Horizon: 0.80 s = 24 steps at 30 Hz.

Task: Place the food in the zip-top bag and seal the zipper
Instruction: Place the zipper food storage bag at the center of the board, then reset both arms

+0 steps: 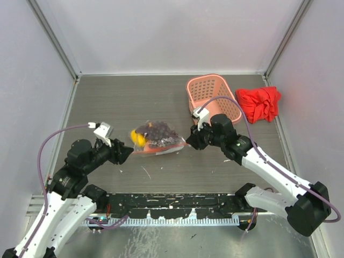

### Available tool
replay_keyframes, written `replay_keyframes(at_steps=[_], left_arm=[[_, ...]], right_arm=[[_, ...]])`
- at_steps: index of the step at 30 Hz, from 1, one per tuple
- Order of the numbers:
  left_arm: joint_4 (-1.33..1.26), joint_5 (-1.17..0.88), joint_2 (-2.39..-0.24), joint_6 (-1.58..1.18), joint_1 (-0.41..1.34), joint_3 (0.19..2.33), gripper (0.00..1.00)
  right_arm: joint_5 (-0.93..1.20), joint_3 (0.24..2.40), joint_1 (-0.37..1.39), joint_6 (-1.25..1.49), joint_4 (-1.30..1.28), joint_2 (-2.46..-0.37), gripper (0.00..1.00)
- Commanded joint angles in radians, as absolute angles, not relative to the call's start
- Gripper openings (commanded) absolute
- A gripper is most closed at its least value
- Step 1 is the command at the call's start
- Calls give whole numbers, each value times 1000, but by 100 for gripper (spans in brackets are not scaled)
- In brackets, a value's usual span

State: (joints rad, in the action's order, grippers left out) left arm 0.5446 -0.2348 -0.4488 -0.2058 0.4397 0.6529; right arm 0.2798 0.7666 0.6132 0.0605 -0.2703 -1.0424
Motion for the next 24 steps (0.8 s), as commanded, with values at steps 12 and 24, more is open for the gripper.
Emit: replay_keyframes(at_steps=[12,24], left_arm=[[537,134,-334,-300,434,805,98],[340,309,-230,-243,434,759,98]], right_arm=[[-270,796,609,67,-347,-674,92],[-849,764,608,103,-375,-333,100]])
